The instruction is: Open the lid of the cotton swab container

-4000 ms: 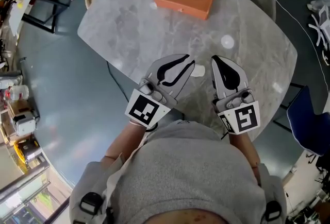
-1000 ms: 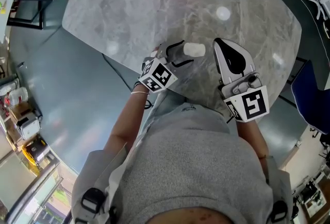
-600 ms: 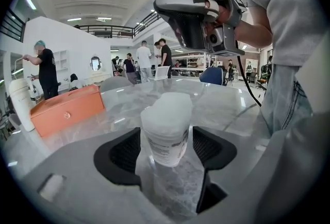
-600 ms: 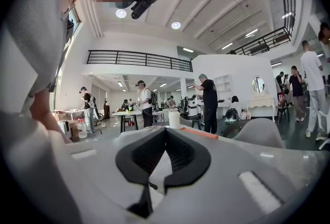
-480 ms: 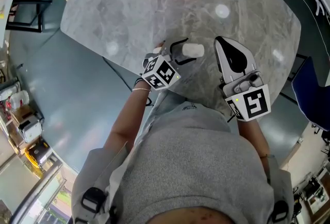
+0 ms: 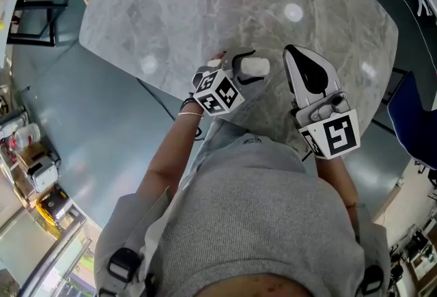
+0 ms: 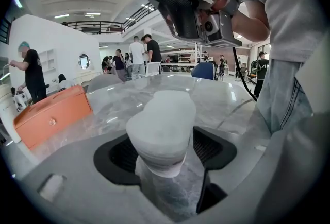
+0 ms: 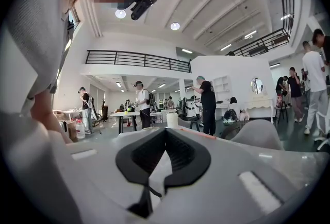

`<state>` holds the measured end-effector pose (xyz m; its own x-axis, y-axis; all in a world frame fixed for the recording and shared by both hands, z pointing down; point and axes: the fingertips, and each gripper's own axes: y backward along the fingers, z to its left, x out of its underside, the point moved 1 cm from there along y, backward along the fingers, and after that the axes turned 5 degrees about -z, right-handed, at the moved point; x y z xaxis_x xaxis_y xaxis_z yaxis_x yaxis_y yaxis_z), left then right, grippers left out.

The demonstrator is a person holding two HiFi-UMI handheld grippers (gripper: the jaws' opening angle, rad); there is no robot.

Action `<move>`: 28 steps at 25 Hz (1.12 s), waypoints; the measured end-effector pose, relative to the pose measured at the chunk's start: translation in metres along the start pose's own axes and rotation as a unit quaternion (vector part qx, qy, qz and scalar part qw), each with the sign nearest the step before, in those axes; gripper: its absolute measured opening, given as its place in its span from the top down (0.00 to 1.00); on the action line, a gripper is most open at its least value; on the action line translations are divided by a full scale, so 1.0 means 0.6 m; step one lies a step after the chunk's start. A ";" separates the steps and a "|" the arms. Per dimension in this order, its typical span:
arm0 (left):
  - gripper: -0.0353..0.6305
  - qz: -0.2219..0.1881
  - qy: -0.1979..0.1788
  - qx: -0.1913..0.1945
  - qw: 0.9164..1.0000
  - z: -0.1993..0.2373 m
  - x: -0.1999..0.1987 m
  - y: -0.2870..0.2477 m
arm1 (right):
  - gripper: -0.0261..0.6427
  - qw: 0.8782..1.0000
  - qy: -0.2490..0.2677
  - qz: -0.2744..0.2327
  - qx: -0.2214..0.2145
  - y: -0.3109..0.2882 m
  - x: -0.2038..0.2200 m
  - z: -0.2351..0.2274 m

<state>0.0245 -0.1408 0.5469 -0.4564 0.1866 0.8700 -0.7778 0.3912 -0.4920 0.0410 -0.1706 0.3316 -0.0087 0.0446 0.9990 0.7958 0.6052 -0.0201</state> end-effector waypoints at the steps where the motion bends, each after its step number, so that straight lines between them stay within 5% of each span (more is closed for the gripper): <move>1: 0.47 0.000 -0.002 0.003 1.000 -0.001 -0.001 -0.003 | 0.96 1.000 0.000 0.000 0.001 0.000 0.000 -0.001; 28: 0.58 0.025 -0.029 0.010 0.999 0.000 0.011 -0.011 | 0.96 1.000 0.004 -0.014 0.006 0.009 -0.019 -0.002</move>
<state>0.0267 -0.1420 0.5556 -0.5183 0.1532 0.8414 -0.7617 0.3646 -0.5356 0.0458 -0.1687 0.3202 -0.0264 0.0202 0.9994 0.7874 0.6164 0.0083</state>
